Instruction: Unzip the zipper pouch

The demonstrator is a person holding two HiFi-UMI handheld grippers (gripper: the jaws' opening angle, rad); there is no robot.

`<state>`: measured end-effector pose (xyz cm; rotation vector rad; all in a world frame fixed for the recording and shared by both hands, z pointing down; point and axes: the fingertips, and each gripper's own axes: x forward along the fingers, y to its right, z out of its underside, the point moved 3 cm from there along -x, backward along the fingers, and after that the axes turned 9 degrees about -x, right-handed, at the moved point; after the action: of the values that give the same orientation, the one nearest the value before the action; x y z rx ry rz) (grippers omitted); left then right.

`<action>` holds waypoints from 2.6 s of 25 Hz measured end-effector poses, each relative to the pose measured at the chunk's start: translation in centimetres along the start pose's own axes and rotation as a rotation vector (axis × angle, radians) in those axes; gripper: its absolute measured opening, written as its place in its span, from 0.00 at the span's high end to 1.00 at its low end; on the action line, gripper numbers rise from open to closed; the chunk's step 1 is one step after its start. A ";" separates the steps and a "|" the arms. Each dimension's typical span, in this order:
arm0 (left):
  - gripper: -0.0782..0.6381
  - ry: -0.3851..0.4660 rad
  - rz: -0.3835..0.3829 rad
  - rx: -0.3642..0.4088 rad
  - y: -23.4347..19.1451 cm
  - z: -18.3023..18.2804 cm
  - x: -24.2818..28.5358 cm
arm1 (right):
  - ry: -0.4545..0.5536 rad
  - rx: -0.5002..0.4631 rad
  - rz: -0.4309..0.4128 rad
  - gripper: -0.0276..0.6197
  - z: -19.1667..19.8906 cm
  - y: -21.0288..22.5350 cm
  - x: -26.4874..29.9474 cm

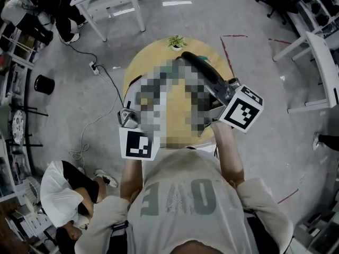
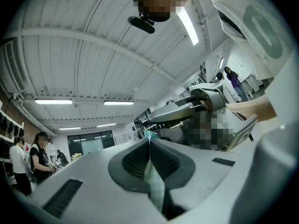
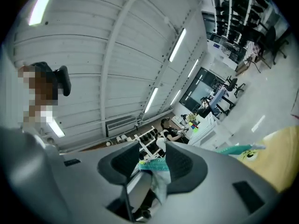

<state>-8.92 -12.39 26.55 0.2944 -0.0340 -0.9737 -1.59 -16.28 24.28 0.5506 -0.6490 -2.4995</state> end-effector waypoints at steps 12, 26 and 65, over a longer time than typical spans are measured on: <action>0.85 -0.024 0.009 0.056 0.0 1.1 -0.4 | 0.051 0.151 -0.003 0.79 1.1 0.2 0.2; 0.85 -0.029 0.025 0.059 0.8 1.5 -0.2 | 0.038 0.107 0.092 0.91 1.8 0.9 -0.2; 0.85 0.135 -0.022 -0.208 -2.9 0.3 -0.7 | 0.130 0.018 0.496 0.91 0.6 9.8 -7.7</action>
<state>-11.73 -13.38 26.12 0.1686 0.1927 -0.9685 7.74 -19.30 31.99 0.4840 -0.6639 -1.9800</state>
